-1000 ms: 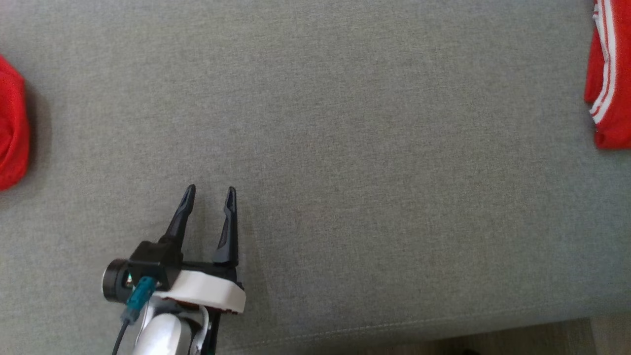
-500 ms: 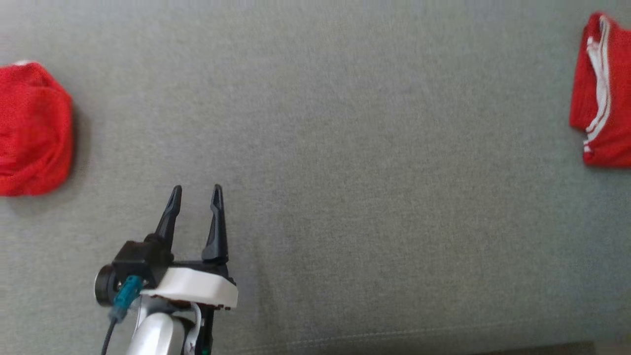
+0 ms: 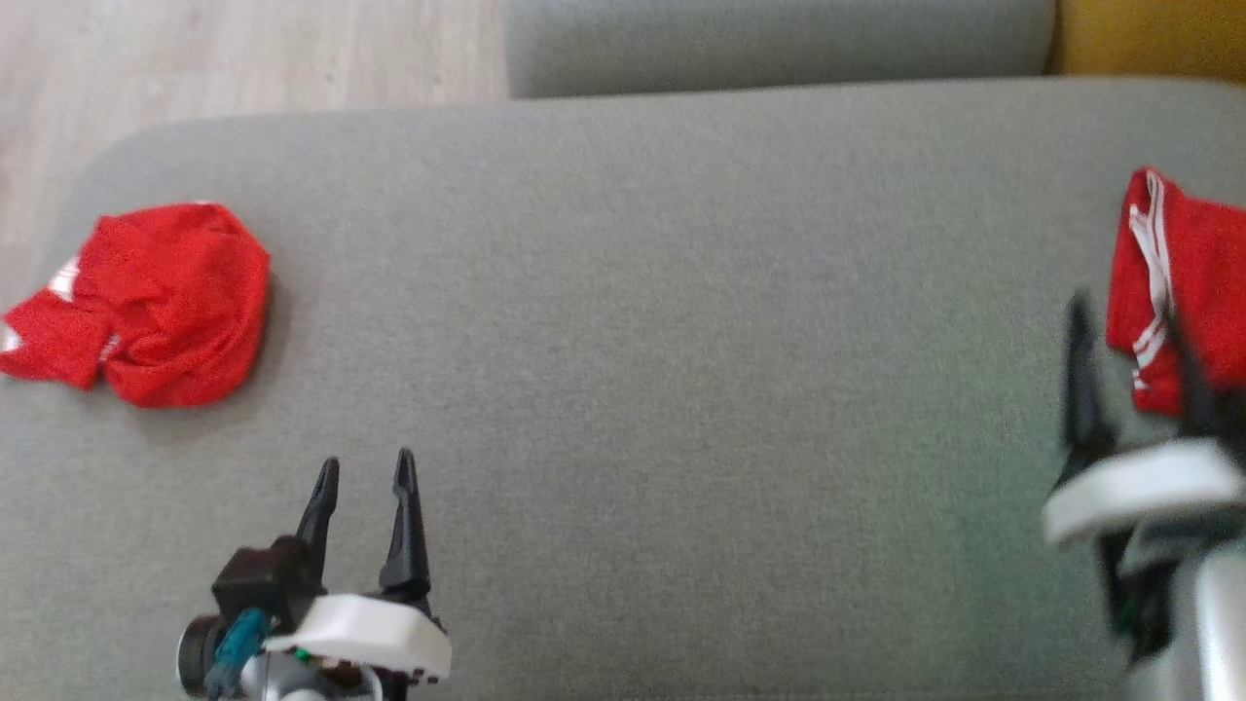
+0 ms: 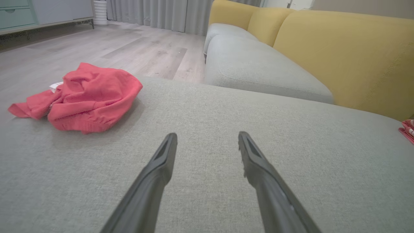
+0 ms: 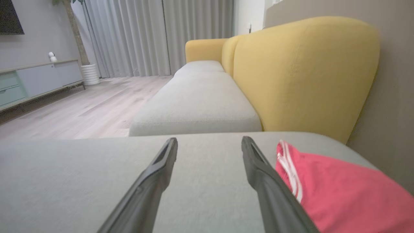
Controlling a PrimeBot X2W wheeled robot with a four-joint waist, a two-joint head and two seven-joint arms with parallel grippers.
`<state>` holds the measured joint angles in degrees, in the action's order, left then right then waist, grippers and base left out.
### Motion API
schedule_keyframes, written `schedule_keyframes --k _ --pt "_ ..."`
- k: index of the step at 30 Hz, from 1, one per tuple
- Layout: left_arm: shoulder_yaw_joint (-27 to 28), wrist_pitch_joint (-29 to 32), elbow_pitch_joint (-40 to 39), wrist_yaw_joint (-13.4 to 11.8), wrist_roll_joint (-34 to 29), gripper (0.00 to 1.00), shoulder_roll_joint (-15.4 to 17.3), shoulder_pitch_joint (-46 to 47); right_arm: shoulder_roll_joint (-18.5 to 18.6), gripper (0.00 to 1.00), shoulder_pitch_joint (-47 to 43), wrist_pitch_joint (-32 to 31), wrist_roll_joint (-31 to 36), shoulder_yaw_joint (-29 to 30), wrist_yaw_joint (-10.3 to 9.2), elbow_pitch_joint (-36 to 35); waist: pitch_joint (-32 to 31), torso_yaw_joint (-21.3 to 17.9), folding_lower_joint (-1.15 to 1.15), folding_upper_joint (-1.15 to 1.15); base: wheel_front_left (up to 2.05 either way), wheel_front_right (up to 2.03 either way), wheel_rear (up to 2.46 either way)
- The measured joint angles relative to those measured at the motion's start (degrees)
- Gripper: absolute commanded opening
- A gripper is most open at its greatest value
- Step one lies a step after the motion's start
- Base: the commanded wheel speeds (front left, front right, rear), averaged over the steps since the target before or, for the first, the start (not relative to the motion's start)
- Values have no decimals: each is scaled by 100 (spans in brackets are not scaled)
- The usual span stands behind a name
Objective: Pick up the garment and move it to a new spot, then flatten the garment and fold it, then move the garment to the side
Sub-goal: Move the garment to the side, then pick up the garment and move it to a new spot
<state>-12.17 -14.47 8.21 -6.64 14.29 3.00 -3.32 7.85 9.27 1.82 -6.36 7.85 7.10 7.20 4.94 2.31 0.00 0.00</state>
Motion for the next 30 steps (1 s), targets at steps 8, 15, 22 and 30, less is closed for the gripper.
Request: schedule_keyframes --k 8,15,22,30 --pt "111 0 154 9 42 100 1 -366 -528 100 -1575 383 137 -169 0 -223 -484 194 0 0 0 0 0" --pt "130 0 212 64 -9 100 1 -449 -543 100 -1893 933 229 -408 0 200 -633 235 0 0 0 0 0" --pt "147 0 230 119 -59 100 1 -453 -543 100 -1879 1107 223 -409 0 559 -638 219 0 0 0 0 0" --pt "132 1 236 160 -58 100 1 -452 -543 100 -1809 1190 175 -413 0 699 -607 306 0 0 0 0 0"
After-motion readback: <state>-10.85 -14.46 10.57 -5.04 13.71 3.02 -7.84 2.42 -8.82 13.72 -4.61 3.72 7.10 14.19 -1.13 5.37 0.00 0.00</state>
